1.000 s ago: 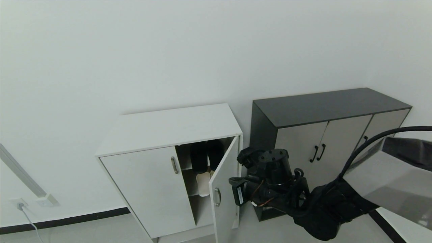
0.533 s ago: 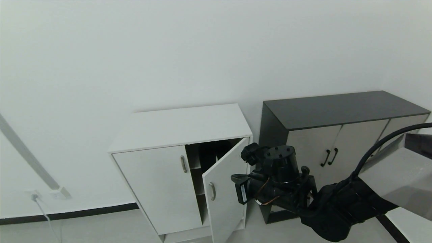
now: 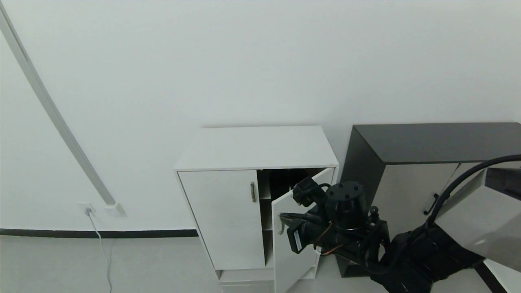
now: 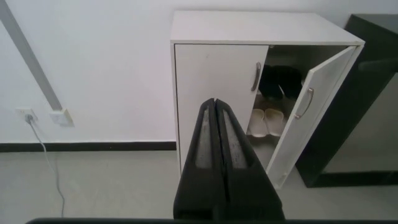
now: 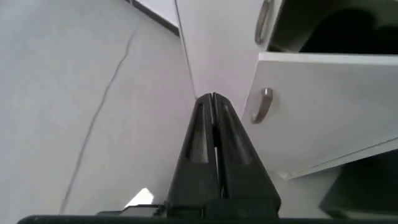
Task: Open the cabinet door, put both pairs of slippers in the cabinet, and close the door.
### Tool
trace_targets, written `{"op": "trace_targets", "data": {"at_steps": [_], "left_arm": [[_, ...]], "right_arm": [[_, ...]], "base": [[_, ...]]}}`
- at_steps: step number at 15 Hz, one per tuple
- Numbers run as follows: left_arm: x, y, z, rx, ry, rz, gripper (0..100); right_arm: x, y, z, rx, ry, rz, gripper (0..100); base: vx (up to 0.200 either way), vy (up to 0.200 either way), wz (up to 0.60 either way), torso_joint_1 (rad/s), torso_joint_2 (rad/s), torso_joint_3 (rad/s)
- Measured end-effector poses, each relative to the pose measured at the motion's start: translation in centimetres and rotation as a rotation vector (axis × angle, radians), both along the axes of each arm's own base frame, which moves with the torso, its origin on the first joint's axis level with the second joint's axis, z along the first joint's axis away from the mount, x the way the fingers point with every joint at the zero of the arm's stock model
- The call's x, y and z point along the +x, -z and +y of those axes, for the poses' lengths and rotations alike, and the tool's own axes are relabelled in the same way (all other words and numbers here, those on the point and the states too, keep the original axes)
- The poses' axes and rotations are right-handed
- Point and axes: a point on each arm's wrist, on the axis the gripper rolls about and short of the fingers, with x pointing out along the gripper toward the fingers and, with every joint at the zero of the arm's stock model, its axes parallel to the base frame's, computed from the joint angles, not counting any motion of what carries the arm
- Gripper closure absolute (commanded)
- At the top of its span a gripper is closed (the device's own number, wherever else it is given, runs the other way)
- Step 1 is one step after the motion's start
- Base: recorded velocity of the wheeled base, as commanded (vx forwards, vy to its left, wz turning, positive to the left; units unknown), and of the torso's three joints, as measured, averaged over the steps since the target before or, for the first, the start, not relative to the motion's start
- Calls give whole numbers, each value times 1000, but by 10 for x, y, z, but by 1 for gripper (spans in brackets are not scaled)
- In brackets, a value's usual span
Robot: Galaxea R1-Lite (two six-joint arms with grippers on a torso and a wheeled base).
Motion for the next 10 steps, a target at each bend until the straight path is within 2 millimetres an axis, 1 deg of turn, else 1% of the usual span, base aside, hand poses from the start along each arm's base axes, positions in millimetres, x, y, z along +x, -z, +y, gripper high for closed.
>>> {"op": "trace_targets", "data": {"at_steps": [4, 7, 10], "left_arm": [[0, 0, 0, 0, -2, 0, 100], [0, 0, 0, 1, -1, -1, 100], [0, 0, 0, 1, -1, 0, 100]], "right_arm": [[-12, 11, -26, -62, 16, 52, 100], [-24, 25, -40, -116, 21, 105, 100], [-28, 30, -43, -129, 23, 116, 100]], "base": [[0, 0, 0, 0, 0, 0], [200, 0, 0, -6, -1, 2], [200, 0, 0, 9, 1, 1]]}}
